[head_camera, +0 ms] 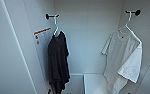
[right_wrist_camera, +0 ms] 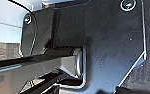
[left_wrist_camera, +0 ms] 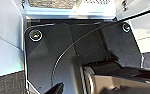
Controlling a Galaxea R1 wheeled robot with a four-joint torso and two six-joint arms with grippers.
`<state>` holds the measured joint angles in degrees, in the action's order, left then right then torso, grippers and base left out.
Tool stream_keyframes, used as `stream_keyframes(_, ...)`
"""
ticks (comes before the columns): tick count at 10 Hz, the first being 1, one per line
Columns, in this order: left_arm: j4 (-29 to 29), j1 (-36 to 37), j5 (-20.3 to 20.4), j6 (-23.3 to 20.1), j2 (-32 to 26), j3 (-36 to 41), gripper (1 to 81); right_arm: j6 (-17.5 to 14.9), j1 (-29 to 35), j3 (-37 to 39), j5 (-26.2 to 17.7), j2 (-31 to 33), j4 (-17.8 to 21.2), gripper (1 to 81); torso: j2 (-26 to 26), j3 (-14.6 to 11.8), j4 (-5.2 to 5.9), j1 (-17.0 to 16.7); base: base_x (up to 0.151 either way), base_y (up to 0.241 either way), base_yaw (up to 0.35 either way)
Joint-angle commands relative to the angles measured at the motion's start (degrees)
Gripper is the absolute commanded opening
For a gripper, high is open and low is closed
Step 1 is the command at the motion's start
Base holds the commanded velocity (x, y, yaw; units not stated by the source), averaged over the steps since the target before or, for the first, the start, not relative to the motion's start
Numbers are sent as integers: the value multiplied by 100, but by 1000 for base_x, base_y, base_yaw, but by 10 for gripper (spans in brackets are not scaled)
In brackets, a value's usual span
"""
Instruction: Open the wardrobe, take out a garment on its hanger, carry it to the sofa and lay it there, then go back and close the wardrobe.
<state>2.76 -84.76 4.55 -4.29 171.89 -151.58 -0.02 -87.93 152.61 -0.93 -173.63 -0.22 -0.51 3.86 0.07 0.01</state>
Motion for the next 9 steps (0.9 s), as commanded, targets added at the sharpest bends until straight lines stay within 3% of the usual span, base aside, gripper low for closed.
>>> stream_keyframes(1, -38, 254, -279, -28, 4, 14, 811, -42, 218, -49, -294, -34, 4, 811, 0, 0, 0, 0, 0, 0, 0)
stream_keyframes(3, -47, 262, -279, -28, 4, 14, 811, -42, 218, -49, -286, -34, 13, 811, 0, 0, 0, 0, 0, 0, 0)
stream_keyframes(4, -38, 254, -279, -28, 4, 14, 811, -42, 218, -49, -286, -34, 13, 811, 0, 0, -180, 0, 0, 0, 0)
stream_keyframes(5, -38, 254, -279, -28, 4, 14, 811, -42, 218, -49, -294, -34, 13, 811, 0, 0, -257, 0, 0, 0, 0)
stream_keyframes(7, -38, 262, -279, -28, 4, 14, 811, -42, 218, -49, -294, -43, 13, 811, 0, 0, -620, 0, 0, 0, 0)
stream_keyframes(9, -47, 262, -279, -28, -5, 14, 811, -41, 210, -49, -285, -43, 13, 811, 0, 0, -911, 0, 0, 0, 0)
